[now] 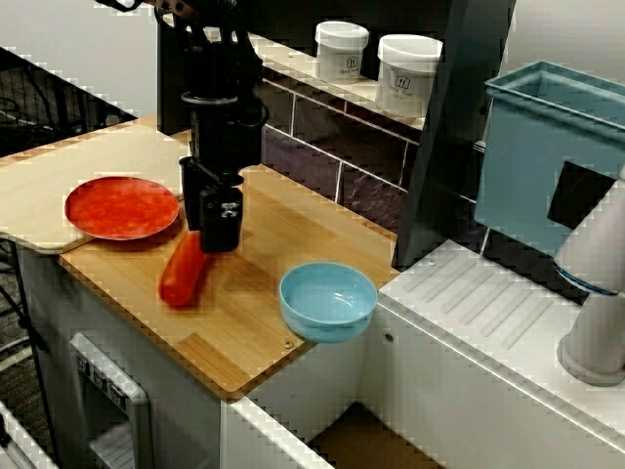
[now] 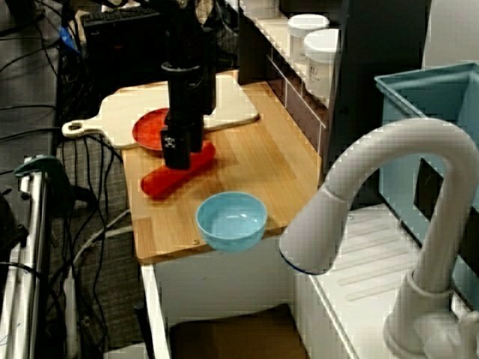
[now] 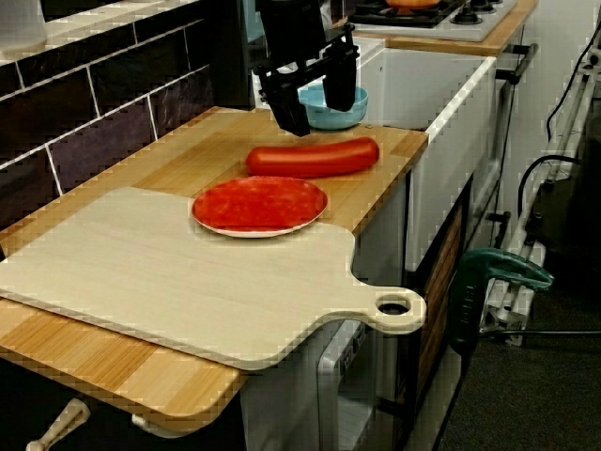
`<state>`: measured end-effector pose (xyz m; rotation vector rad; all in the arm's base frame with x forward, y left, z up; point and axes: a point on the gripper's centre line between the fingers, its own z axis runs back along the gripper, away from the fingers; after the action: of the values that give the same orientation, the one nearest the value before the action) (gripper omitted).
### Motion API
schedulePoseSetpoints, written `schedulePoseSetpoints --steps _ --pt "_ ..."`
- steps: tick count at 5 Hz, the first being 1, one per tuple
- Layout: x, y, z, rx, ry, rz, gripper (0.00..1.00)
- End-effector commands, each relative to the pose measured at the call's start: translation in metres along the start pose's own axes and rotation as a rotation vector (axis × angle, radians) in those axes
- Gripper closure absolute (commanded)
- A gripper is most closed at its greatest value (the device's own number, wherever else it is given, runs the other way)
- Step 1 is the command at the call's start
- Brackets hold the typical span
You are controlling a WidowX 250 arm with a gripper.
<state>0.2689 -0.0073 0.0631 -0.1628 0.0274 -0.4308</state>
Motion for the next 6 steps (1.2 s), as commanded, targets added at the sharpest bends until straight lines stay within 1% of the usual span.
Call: schedulePoseSetpoints --steps 1,2,3,4,5,6 --pt "0.042 0.006 0.010 0.080 -0.092 0.094 0.00" --pt "0.062 0.016 0.009 0.091 -0.098 0.127 0.00" --pt "0.077 0.025 0.004 0.107 -0.099 0.138 0.00" --pt "0.079 0.027 -0.002 0.111 -0.090 0.135 0.00" --pt "0.072 0.020 -0.004 0.107 -0.078 0.116 0.00" --pt "0.065 0.015 -0.004 0.108 -0.075 0.099 0.00"
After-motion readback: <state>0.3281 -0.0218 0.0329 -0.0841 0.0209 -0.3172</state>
